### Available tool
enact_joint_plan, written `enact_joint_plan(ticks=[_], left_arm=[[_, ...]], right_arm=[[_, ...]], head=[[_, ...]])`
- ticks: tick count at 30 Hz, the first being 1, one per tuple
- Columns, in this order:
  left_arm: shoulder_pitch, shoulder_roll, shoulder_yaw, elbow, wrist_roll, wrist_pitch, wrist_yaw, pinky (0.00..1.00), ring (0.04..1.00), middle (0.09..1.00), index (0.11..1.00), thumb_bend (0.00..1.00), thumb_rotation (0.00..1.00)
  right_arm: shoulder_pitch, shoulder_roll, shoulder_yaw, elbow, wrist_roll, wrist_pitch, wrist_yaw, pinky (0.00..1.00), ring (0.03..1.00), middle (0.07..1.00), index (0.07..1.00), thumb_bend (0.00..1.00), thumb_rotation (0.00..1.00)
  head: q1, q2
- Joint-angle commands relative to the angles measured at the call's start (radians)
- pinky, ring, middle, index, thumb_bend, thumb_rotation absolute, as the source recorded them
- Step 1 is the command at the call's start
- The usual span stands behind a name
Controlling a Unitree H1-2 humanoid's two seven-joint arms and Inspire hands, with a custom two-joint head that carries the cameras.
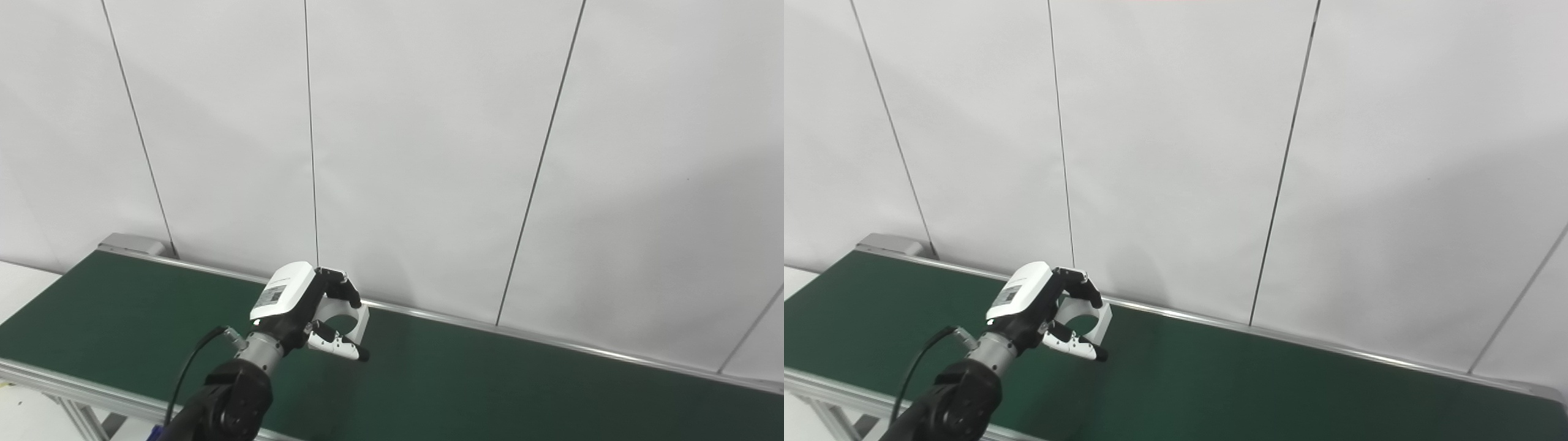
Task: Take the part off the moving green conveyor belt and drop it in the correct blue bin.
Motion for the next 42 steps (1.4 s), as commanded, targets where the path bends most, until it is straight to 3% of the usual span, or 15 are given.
enact_joint_plan(ticks=[1, 11, 15, 20, 24, 25, 26, 28, 31, 33, 38, 42], left_arm=[[0.003, 0.008, 0.021, -0.047, -0.016, -0.049, 0.009, 0.16, 0.41, 0.489, 0.488, 0.5, 0.0], [0.128, -0.015, 0.051, -0.132, -0.075, -0.092, -0.013, 0.18, 0.39, 0.491, 0.487, 0.5, 0.0], [0.162, -0.016, 0.061, -0.094, -0.094, -0.134, -0.001, 0.17, 0.393, 0.491, 0.487, 0.5, 0.0], [0.203, -0.023, 0.07, -0.087, -0.119, -0.139, -0.012, 0.16, 0.416, 0.484, 0.486, 0.5, 0.0], [0.227, -0.02, 0.066, -0.083, -0.127, -0.158, -0.018, 0.15, 0.386, 0.49, 0.486, 0.5, 0.0], [0.233, -0.02, 0.065, -0.082, -0.131, -0.162, -0.021, 0.15, 0.413, 0.442, 0.493, 0.49, 0.0], [0.241, -0.02, 0.063, -0.082, -0.135, -0.168, -0.022, 0.15, 0.43, 0.463, 0.489, 0.5, 0.0], [0.257, -0.025, 0.061, -0.086, -0.147, -0.177, -0.024, 0.14, 0.44, 0.475, 0.487, 0.5, 0.0], [0.287, -0.038, 0.055, -0.086, -0.151, -0.198, -0.022, 0.15, 0.442, 0.41, 0.502, 0.49, 0.0], [0.311, -0.045, 0.047, -0.084, -0.153, -0.211, -0.027, 0.17, 0.442, 0.429, 0.504, 0.5, 0.0], [0.358, -0.054, 0.018, -0.081, -0.152, -0.226, -0.04, 0.34, 0.4, 0.515, 0.493, 0.49, 0.0], [0.388, -0.056, -0.01, -0.079, -0.166, -0.224, -0.075, 0.35, 0.393, 0.524, 0.486, 0.49, 0.0]], right_arm=[[-0.003, 0.004, 0.0, -0.043, 0.007, -0.004, -0.002, 0.79, 0.862, 0.908, 0.933, 0.81, 0.17], [-0.004, 0.005, 0.007, -0.069, -0.012, 0.01, 0.0, 0.77, 0.85, 0.899, 0.928, 0.82, 0.25], [-0.003, 0.012, 0.011, -0.09, -0.014, 0.028, 0.006, 0.78, 0.853, 0.897, 0.927, 0.82, 0.28], [-0.005, 0.026, 0.023, -0.116, -0.032, 0.057, 0.005, 0.8, 0.866, 0.905, 0.934, 0.81, 0.33], [-0.015, 0.036, 0.032, -0.129, -0.048, 0.087, 0.007, 0.81, 0.871, 0.912, 0.94, 0.82, 0.35], [-0.018, 0.038, 0.033, -0.132, -0.052, 0.092, 0.006, 0.81, 0.871, 0.912, 0.941, 0.82, 0.36], [-0.021, 0.04, 0.035, -0.137, -0.057, 0.1, 0.007, 0.81, 0.872, 0.913, 0.943, 0.82, 0.37], [-0.023, 0.043, 0.036, -0.152, -0.058, 0.12, 0.011, 0.81, 0.871, 0.916, 0.944, 0.82, 0.36], [-0.027, 0.044, 0.037, -0.169, -0.06, 0.139, 0.015, 0.81, 0.87, 0.915, 0.945, 0.81, 0.33], [-0.028, 0.044, 0.036, -0.181, -0.059, 0.152, 0.02, 0.81, 0.866, 0.912, 0.944, 0.8, 0.31], [-0.029, 0.042, 0.033, -0.206, -0.05, 0.177, 0.033, 0.81, 0.867, 0.911, 0.945, 0.8, 0.3], [-0.025, 0.042, 0.031, -0.227, -0.047, 0.194, 0.04, 0.82, 0.866, 0.91, 0.945, 0.8, 0.28]], head=[[-0.007, 0.007], [-0.082, 0.061], [-0.123, 0.108], [-0.18, 0.187], [-0.204, 0.224], [-0.208, 0.238], [-0.21, 0.244], [-0.211, 0.261], [-0.214, 0.288], [-0.217, 0.3], [-0.218, 0.324], [-0.221, 0.338]])
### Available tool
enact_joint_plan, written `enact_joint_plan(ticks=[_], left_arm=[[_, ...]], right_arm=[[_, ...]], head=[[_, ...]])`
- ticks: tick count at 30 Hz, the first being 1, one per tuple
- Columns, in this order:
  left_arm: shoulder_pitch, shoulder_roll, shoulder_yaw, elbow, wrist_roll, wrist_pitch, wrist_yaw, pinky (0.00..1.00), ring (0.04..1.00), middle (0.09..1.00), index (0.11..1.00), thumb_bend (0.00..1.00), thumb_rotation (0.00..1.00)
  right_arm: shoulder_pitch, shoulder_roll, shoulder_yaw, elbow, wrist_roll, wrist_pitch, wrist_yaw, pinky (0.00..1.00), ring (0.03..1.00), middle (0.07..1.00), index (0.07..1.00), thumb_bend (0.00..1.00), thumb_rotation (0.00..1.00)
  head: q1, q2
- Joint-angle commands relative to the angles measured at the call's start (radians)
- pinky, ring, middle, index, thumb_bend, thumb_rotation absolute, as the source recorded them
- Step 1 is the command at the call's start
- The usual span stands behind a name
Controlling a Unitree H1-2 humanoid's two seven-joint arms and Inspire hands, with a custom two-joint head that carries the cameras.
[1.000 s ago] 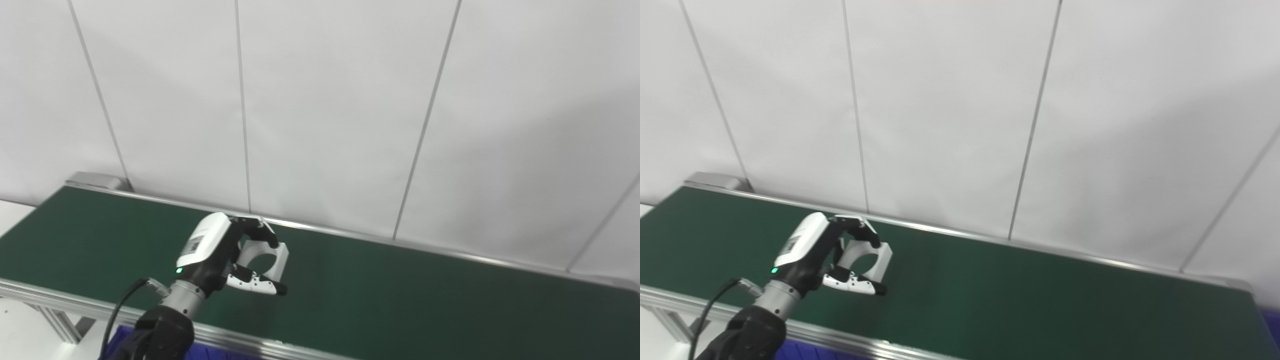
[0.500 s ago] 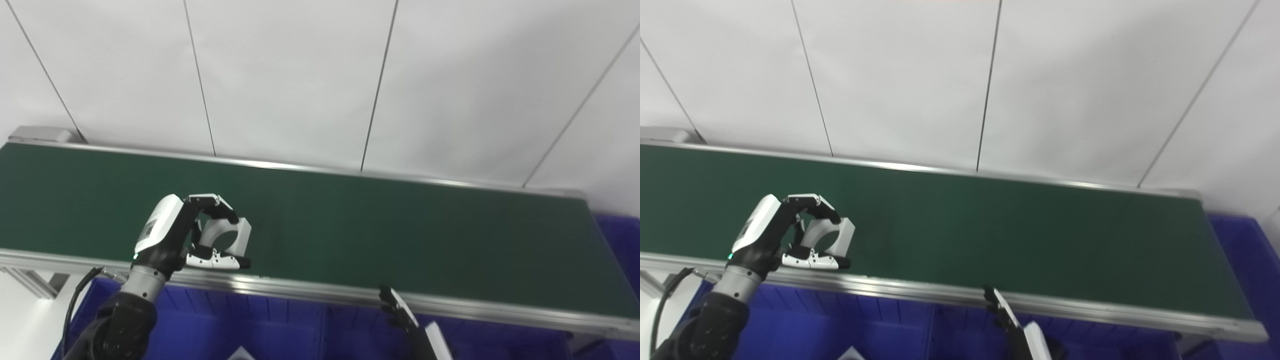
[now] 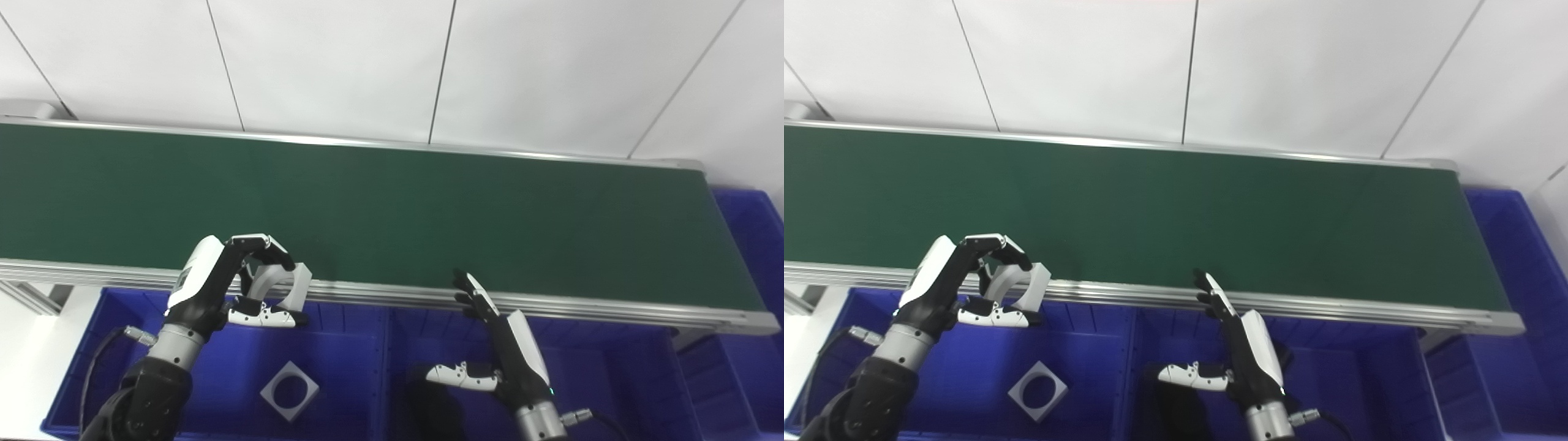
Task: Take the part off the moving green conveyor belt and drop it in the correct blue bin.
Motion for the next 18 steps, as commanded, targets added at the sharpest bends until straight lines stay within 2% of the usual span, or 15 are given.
enact_joint_plan(ticks=[1, 6, 7, 9, 11, 12, 13, 15, 18], left_arm=[[0.007, 0.001, -0.019, -0.02, -0.011, -0.026, -0.024, 0.37, 0.403, 0.525, 0.483, 0.49, 0.0], [0.032, -0.008, -0.061, -0.001, 0.021, -0.033, -0.04, 0.4, 0.417, 0.517, 0.487, 0.5, 0.0], [0.034, -0.01, -0.068, 0.005, 0.031, -0.037, -0.037, 0.34, 0.379, 0.487, 0.512, 0.49, 0.0], [0.038, -0.01, -0.085, 0.03, 0.065, -0.039, -0.032, 0.3, 0.362, 0.459, 0.525, 0.49, 0.0], [0.041, -0.011, -0.098, 0.042, 0.089, -0.036, -0.03, 0.28, 0.395, 0.486, 0.496, 0.5, 0.0], [0.041, -0.008, -0.107, 0.047, 0.112, -0.032, -0.032, 0.28, 0.367, 0.467, 0.516, 0.49, 0.0], [0.04, -0.004, -0.117, 0.048, 0.137, -0.025, -0.037, 0.29, 0.406, 0.439, 0.514, 0.49, 0.0], [0.037, 0.006, -0.138, 0.054, 0.192, -0.017, -0.044, 0.28, 0.356, 0.436, 0.527, 0.49, 0.0], [0.028, 0.022, -0.163, 0.064, 0.242, -0.021, -0.056, 0.31, 0.365, 0.44, 0.527, 0.49, 0.0]], right_arm=[[-0.002, 0.008, -0.002, -0.055, 0.009, 0.012, 0.003, 0.82, 0.866, 0.911, 0.945, 0.8, 0.28], [0.009, 0.002, -0.005, -0.075, 0.015, 0.015, 0.009, 0.82, 0.867, 0.907, 0.943, 0.8, 0.29], [0.011, 0.002, -0.006, -0.078, 0.014, 0.018, 0.01, 0.82, 0.866, 0.91, 0.942, 0.8, 0.28], [0.014, -0.002, -0.006, -0.084, 0.009, 0.021, 0.012, 0.81, 0.865, 0.913, 0.941, 0.81, 0.29], [0.018, -0.005, -0.008, -0.089, 0.012, 0.02, 0.014, 0.81, 0.864, 0.916, 0.942, 0.81, 0.29], [0.019, -0.006, -0.01, -0.09, 0.017, 0.019, 0.015, 0.81, 0.864, 0.914, 0.941, 0.81, 0.29], [0.02, -0.006, -0.011, -0.09, 0.021, 0.017, 0.015, 0.81, 0.865, 0.914, 0.94, 0.81, 0.28], [0.019, -0.006, -0.013, -0.092, 0.024, 0.02, 0.02, 0.81, 0.867, 0.916, 0.941, 0.81, 0.28], [0.02, -0.006, -0.014, -0.096, 0.02, 0.02, 0.021, 0.8, 0.864, 0.912, 0.939, 0.81, 0.29]], head=[[0.0, 0.011], [0.009, 0.018], [0.009, 0.018], [0.012, 0.02], [0.018, 0.025], [0.019, 0.025], [0.022, 0.024], [0.025, 0.026], [0.027, 0.03]])
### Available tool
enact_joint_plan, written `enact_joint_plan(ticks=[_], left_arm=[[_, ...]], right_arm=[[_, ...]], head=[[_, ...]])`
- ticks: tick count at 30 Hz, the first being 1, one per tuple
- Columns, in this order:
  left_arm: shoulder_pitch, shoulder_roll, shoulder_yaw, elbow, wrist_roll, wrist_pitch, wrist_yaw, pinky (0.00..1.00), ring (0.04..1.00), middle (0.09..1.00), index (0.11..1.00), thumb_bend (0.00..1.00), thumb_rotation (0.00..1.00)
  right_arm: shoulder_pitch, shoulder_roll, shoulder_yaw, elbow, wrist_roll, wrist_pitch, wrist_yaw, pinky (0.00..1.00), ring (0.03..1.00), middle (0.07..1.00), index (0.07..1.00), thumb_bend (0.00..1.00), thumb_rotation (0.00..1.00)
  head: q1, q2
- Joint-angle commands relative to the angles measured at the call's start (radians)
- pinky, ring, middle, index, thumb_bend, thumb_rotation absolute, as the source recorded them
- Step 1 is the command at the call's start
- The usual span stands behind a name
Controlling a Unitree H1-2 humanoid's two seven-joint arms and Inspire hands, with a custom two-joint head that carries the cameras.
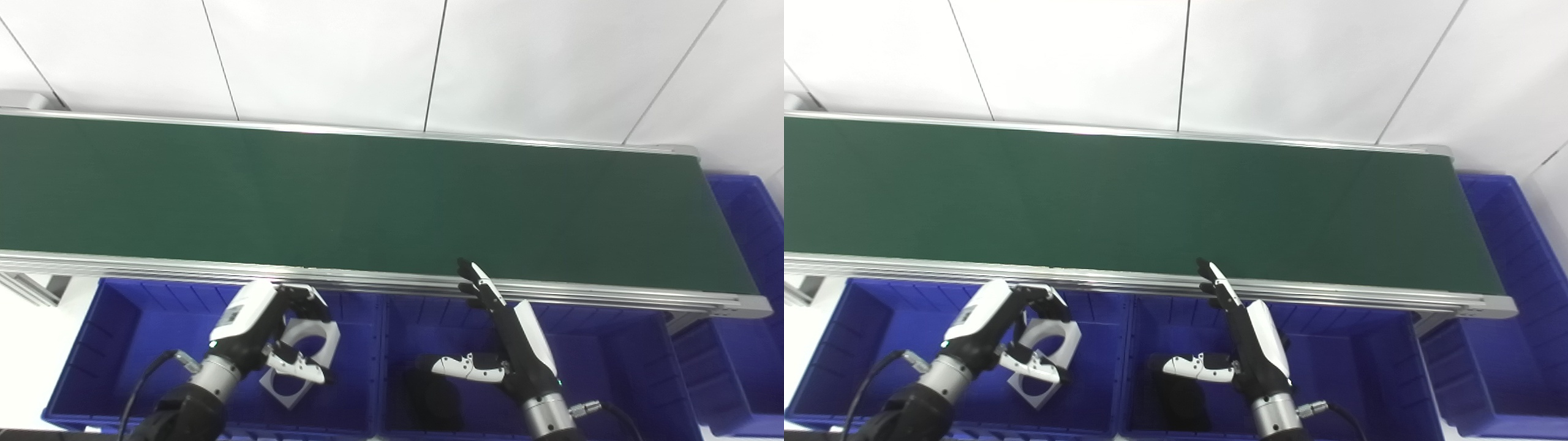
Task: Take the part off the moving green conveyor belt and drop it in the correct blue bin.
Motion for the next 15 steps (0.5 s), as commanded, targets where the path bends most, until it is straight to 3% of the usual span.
enact_joint_plan(ticks=[1, 3, 5, 6, 7, 8, 12, 15], left_arm=[[-0.028, 0.03, -0.016, -0.011, 0.054, -0.001, -0.023, 0.31, 0.364, 0.437, 0.53, 0.49, 0.0], [-0.043, 0.038, -0.036, -0.008, 0.104, 0.032, -0.062, 0.35, 0.415, 0.482, 0.499, 0.5, 0.0], [-0.056, 0.042, -0.052, -0.004, 0.148, 0.065, -0.095, 0.38, 0.383, 0.454, 0.534, 0.49, 0.0], [-0.06, 0.043, -0.058, -0.004, 0.166, 0.078, -0.109, 0.5, 0.548, 0.486, 0.509, 0.51, 0.0], [-0.062, 0.042, -0.061, -0.006, 0.18, 0.087, -0.116, 0.56, 0.626, 0.554, 0.551, 0.52, 0.0], [-0.063, 0.041, -0.062, -0.007, 0.189, 0.092, -0.121, 0.64, 0.728, 0.719, 0.682, 0.55, 0.0], [-0.047, 0.025, -0.035, -0.009, 0.144, 0.077, -0.094, 0.68, 0.788, 0.841, 0.806, 0.66, 0.0], [-0.035, -0.006, 0.025, -0.015, 0.012, 0.074, -0.092, 0.65, 0.777, 0.869, 0.884, 0.78, 0.18]], right_arm=[[-0.005, 0.006, -0.003, -0.042, 0.006, 0.008, 0.0, 0.8, 0.863, 0.911, 0.939, 0.81, 0.29], [-0.004, 0.008, -0.004, -0.045, 0.011, 0.01, 0.001, 0.8, 0.864, 0.909, 0.937, 0.81, 0.29], [-0.003, 0.009, -0.004, -0.048, 0.013, 0.012, 0.003, 0.81, 0.867, 0.912, 0.937, 0.81, 0.29], [-0.002, 0.009, -0.003, -0.05, 0.013, 0.013, 0.004, 0.81, 0.867, 0.913, 0.938, 0.81, 0.28], [-0.002, 0.007, -0.002, -0.051, 0.007, 0.013, 0.005, 0.81, 0.867, 0.913, 0.939, 0.81, 0.29], [-0.001, 0.006, -0.001, -0.053, 0.003, 0.013, 0.005, 0.8, 0.866, 0.913, 0.94, 0.81, 0.29], [0.001, -0.005, 0.008, -0.069, -0.009, 0.046, 0.03, 0.8, 0.87, 0.92, 0.943, 0.82, 0.31], [-0.002, -0.014, 0.014, -0.083, -0.018, 0.085, 0.058, 0.81, 0.876, 0.923, 0.936, 0.86, 0.28]], head=[[0.002, 0.001], [0.002, 0.001], [0.0, 0.0], [0.0, 0.0], [-0.002, 0.0], [-0.002, 0.0], [-0.005, 0.002], [-0.008, 0.001]])
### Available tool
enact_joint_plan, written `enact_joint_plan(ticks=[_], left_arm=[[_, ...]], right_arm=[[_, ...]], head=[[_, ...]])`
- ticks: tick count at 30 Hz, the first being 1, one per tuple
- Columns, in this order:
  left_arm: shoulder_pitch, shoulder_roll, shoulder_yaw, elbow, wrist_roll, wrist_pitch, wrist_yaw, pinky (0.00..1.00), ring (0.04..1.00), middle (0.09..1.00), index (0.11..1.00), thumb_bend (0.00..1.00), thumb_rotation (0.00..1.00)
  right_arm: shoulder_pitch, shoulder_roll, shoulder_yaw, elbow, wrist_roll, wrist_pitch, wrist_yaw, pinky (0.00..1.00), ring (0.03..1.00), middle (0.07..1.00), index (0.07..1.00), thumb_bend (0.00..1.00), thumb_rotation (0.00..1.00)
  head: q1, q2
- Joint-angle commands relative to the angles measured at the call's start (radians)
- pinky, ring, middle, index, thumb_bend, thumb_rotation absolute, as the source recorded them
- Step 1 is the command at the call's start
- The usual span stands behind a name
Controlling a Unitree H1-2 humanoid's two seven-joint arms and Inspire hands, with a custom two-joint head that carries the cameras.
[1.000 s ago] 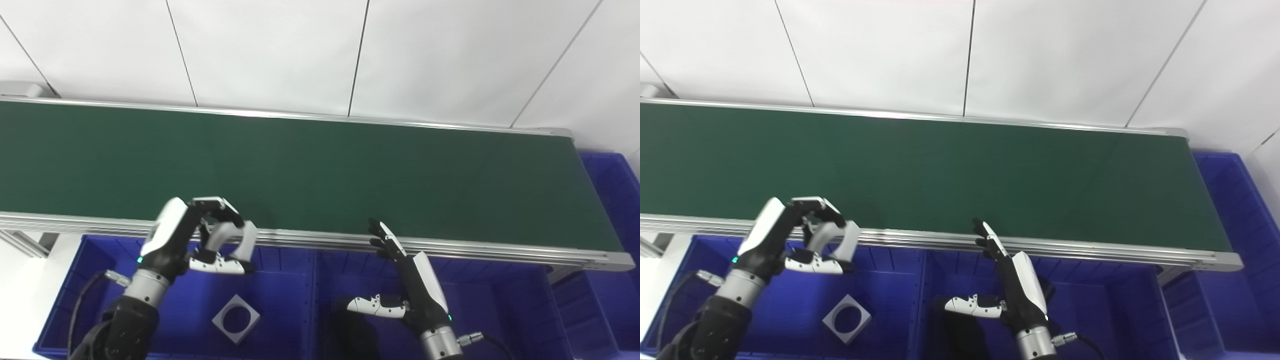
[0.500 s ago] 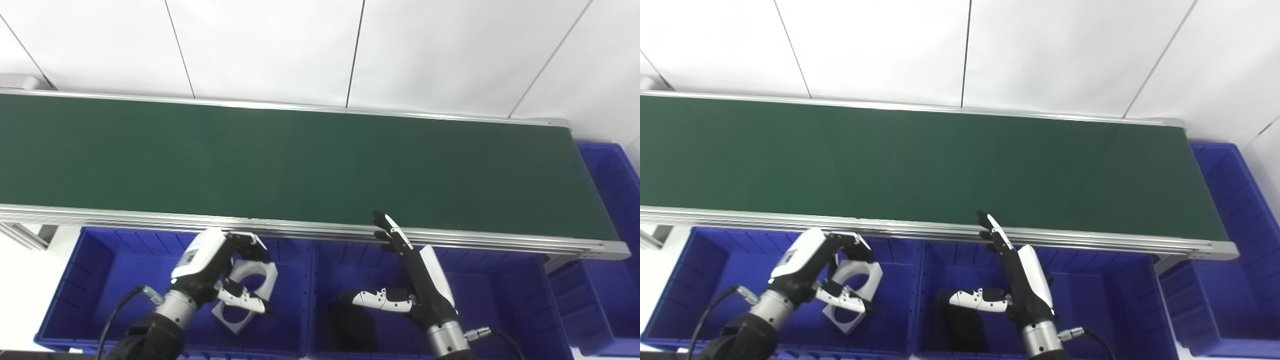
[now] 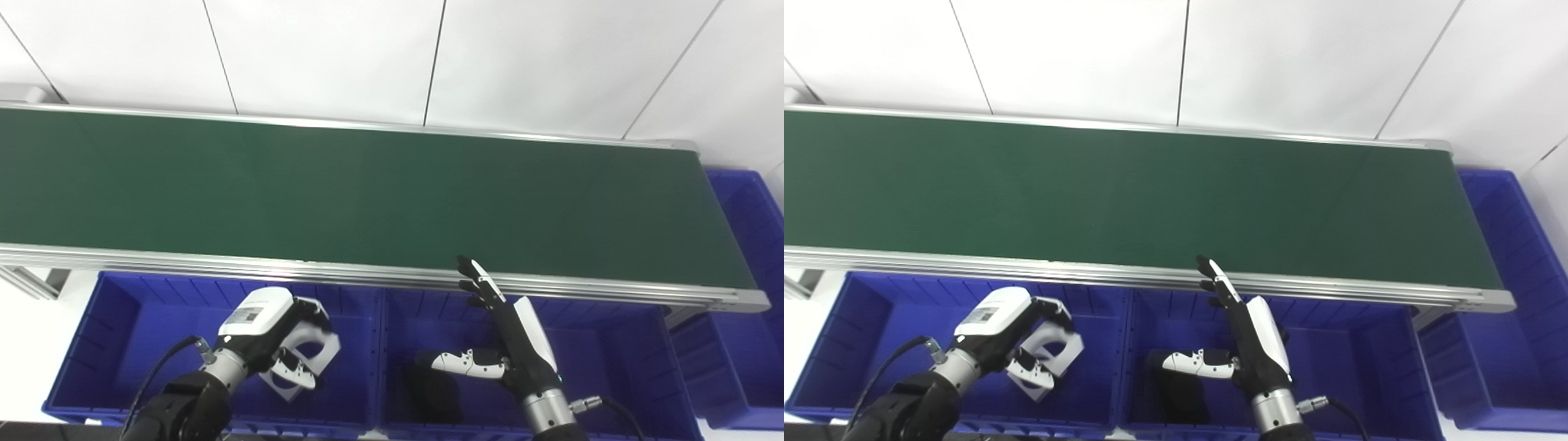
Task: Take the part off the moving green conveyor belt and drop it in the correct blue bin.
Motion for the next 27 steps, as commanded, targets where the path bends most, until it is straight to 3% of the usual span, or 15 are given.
enact_joint_plan(ticks=[1, 7, 13, 20, 27], left_arm=[[0.003, -0.022, 0.051, -0.026, -0.128, -0.025, 0.028, 0.64, 0.775, 0.872, 0.891, 0.81, 0.2], [0.021, -0.078, 0.174, 0.031, -0.489, -0.146, 0.026, 0.74, 0.851, 0.905, 0.893, 0.91, 0.25], [0.015, -0.114, 0.234, 0.109, -0.766, -0.244, -0.024, 0.81, 0.871, 0.899, 0.879, 0.93, 0.24], [0.014, -0.111, 0.235, 0.135, -0.822, -0.288, -0.043, 0.86, 0.875, 0.893, 0.864, 0.95, 0.24], [0.019, -0.112, 0.233, 0.129, -0.833, -0.287, -0.045, 0.85, 0.873, 0.889, 0.85, 0.94, 0.18]], right_arm=[[-0.011, -0.001, 0.005, -0.039, -0.006, 0.028, 0.014, 0.81, 0.876, 0.924, 0.935, 0.87, 0.28], [-0.02, -0.009, 0.006, -0.041, 0.009, 0.057, 0.044, 0.84, 0.894, 0.938, 0.941, 0.9, 0.25], [-0.022, -0.006, 0.005, -0.041, 0.014, 0.062, 0.048, 0.83, 0.889, 0.936, 0.949, 0.9, 0.26], [-0.019, -0.008, 0.006, -0.047, 0.027, 0.073, 0.05, 0.84, 0.893, 0.941, 0.96, 0.89, 0.26], [-0.015, -0.005, 0.005, -0.049, 0.024, 0.074, 0.04, 0.84, 0.893, 0.937, 0.964, 0.88, 0.3]], head=[[0.0, 0.0], [-0.003, -0.001], [-0.01, -0.002], [-0.012, -0.009], [-0.014, -0.011]])
